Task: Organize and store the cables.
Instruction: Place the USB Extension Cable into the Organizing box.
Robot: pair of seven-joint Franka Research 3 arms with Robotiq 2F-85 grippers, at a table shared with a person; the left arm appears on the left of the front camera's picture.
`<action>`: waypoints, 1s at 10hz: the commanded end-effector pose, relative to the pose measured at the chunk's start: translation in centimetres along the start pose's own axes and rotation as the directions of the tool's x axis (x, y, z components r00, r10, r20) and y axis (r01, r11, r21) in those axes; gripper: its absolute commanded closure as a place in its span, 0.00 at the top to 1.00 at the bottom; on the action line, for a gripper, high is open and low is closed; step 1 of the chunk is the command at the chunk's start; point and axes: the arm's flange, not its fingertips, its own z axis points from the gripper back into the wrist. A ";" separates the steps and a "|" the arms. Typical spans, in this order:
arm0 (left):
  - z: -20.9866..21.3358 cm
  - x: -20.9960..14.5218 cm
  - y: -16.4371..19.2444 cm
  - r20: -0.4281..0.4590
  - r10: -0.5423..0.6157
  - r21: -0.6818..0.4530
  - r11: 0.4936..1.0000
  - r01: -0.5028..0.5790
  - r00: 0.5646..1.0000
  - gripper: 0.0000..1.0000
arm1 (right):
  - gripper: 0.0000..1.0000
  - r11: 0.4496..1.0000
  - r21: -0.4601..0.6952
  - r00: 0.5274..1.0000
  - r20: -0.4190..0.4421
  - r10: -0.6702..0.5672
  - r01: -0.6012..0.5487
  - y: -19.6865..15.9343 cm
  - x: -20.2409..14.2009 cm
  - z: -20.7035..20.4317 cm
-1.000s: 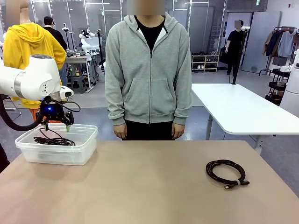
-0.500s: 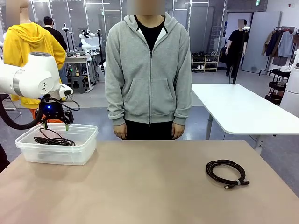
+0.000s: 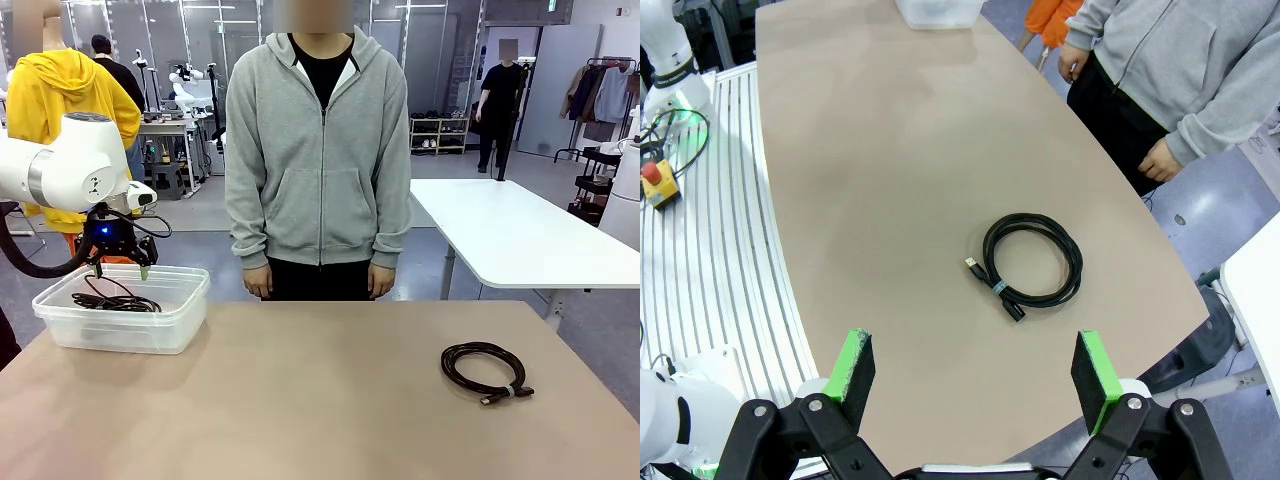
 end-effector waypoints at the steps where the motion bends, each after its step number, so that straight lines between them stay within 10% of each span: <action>1: -0.1 0.2 -0.1 0.006 0.001 -0.004 1.000 -0.001 1.000 1.00 | 1.00 1.000 0.000 1.000 -0.003 0.002 -0.002 0.0 0.1 0.0; 10: -0.1 0.2 -0.1 0.006 0.001 -0.004 1.000 -0.001 1.000 1.00 | 1.00 1.000 0.000 1.000 -0.003 0.002 -0.002 0.0 0.1 0.0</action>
